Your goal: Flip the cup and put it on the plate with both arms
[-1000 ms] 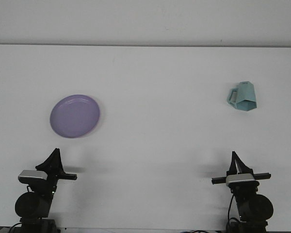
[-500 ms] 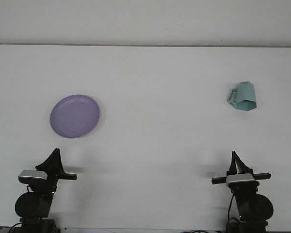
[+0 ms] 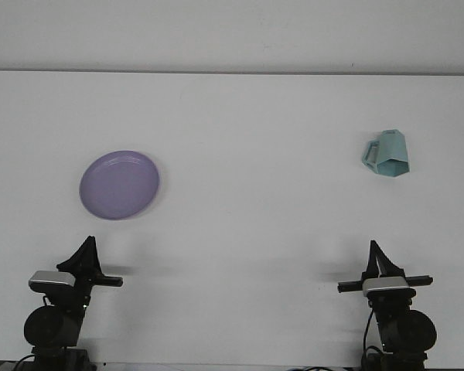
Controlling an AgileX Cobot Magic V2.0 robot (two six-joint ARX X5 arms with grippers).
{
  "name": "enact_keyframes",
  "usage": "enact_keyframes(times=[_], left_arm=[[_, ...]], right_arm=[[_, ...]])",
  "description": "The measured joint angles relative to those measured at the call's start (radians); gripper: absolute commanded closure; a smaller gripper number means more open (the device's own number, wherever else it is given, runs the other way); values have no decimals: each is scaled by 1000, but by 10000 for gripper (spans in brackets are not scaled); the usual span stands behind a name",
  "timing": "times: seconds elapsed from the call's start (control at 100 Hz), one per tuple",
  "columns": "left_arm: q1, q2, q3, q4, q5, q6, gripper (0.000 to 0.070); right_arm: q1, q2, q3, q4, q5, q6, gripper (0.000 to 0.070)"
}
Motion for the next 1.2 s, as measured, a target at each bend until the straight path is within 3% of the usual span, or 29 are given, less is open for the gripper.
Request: enact_keyframes(times=[0.19, 0.41, 0.53, 0.65, 0.79, 0.91, 0.96, 1.08, 1.12, 1.2], left_arm=[[0, 0, 0, 0, 0, -16, 687], [0, 0, 0, 1, 0, -84, 688], [0, 0, 0, 1, 0, -105, 688], [0, 0, 0, 1, 0, -115, 688], [0, 0, 0, 0, 0, -118, 688], [0, 0, 0, 0, 0, -118, 688], [0, 0, 0, 0, 0, -118, 688], [0, 0, 0, 0, 0, -118, 688], [0, 0, 0, 0, 0, -118, 688], [0, 0, 0, 0, 0, -118, 688]], right_arm=[[0, 0, 0, 0, 0, 135, 700], [0, 0, 24, 13, 18, 397, 700], [0, 23, 138, -2, 75, 443, 700], [0, 122, 307, -43, 160, 383, 700], [0, 322, 447, -60, 212, 225, 700], [-20, 502, 475, 20, 214, 90, 675], [-37, 579, 475, 59, 201, 44, 577], [-81, 784, 475, 196, 162, -35, 194], [-95, 846, 474, 244, 160, -49, 143], [-127, 962, 474, 359, 158, -59, 136]])
